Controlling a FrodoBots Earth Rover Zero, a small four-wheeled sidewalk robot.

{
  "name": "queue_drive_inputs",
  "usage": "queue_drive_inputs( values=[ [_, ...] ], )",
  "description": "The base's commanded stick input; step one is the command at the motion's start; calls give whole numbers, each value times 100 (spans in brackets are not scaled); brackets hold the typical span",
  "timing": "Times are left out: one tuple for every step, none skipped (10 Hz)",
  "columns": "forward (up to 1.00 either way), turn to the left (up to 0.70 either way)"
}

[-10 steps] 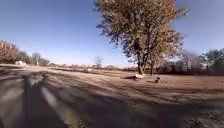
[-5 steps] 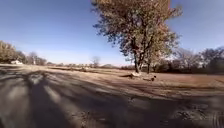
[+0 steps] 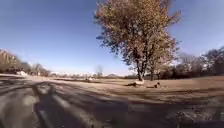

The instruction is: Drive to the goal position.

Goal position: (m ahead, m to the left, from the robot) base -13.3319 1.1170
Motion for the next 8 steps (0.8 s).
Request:
queue_drive_inputs(
  values=[
    [0, 50],
    [0, 50],
    [0, 50],
    [0, 50],
    [0, 50],
    [0, 50],
    [0, 50],
    [0, 50]
  ],
)
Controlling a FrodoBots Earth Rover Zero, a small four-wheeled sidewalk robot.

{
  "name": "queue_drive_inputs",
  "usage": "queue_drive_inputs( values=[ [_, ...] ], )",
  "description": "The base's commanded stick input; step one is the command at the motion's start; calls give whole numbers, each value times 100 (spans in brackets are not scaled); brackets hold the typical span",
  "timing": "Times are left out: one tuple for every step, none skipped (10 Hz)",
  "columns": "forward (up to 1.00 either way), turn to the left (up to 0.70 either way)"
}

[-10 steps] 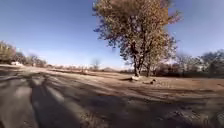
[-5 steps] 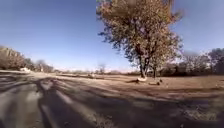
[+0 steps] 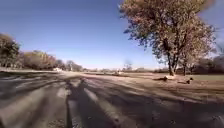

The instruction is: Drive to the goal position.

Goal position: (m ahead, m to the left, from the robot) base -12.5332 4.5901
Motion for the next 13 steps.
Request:
queue_drive_inputs(
  values=[
    [0, 50],
    [0, 50],
    [0, 50],
    [0, 50],
    [0, 50],
    [0, 50],
    [0, 50],
    [0, 50],
    [0, 50],
    [0, 50],
    [0, 50],
    [0, 50],
    [0, 50]
  ],
)
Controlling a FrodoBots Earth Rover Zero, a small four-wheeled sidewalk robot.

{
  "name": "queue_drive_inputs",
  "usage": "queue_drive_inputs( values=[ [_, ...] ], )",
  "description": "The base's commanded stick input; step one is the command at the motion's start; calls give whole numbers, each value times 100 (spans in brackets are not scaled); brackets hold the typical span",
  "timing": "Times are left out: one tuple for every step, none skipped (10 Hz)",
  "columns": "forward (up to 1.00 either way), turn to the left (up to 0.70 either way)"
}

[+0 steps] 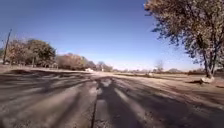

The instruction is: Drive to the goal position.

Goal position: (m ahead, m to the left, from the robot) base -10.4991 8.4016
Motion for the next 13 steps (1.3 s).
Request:
queue_drive_inputs(
  values=[
    [0, 50],
    [0, 50],
    [0, 50],
    [0, 50],
    [0, 50],
    [0, 50],
    [0, 50],
    [0, 50],
    [0, 50],
    [0, 50],
    [0, 39],
    [0, 9],
    [50, 10]
  ],
)
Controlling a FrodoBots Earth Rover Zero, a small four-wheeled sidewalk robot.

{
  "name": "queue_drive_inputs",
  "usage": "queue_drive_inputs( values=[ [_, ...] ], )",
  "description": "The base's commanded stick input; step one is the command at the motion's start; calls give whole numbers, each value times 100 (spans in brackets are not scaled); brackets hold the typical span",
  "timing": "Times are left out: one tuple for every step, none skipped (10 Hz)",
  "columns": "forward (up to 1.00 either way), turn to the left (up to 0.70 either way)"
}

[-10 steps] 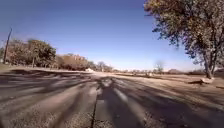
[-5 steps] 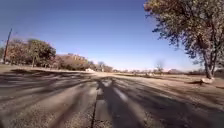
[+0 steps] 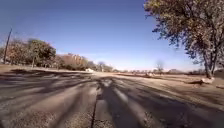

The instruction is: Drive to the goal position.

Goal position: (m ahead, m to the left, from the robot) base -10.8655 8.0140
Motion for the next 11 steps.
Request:
queue_drive_inputs(
  values=[
    [50, 46],
    [50, 50],
    [50, 50],
    [50, 50],
    [50, 50],
    [50, 50],
    [50, 50],
    [50, 50],
    [50, 50],
    [50, 50],
    [50, 50]
  ],
)
